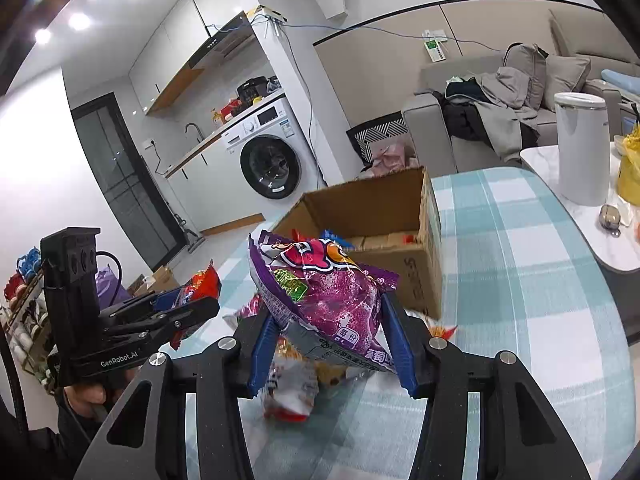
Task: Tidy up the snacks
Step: 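Lift both held bags and carry them over the cardboard box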
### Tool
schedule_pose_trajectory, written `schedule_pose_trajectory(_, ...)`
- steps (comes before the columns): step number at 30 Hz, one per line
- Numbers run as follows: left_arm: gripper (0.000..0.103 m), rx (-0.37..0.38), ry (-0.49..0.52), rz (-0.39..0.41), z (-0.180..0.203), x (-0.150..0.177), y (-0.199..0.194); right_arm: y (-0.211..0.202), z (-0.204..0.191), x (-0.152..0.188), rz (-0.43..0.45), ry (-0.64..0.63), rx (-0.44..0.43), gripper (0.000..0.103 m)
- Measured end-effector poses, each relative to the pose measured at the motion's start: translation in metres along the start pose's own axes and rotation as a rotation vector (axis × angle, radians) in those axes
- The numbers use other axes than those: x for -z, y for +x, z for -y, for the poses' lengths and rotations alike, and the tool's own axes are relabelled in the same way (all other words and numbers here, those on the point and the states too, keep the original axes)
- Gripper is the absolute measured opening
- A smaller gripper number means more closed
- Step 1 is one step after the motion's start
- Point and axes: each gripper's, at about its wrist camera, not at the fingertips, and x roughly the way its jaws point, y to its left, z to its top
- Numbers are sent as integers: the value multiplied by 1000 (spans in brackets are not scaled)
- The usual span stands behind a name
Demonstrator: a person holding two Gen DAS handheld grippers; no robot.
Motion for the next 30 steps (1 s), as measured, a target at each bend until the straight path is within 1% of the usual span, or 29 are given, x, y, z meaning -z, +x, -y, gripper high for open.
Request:
schedule_pose_trajectory(9,50,-8,-1,23,2,-24,12,1,-9,-24,35,-5,0,51)
schedule_pose_trajectory(18,50,-9,3,29,5,-43,24,9,-11,-42,51,14,2,51)
schedule_pose_trajectory(23,50,-8,0,35,4,-54,34,14,-13,-52,53,13,9,51)
schedule_pose_trajectory(30,50,-11,-8,36,2,-71,55,29,-5,-65,43,25,21,51)
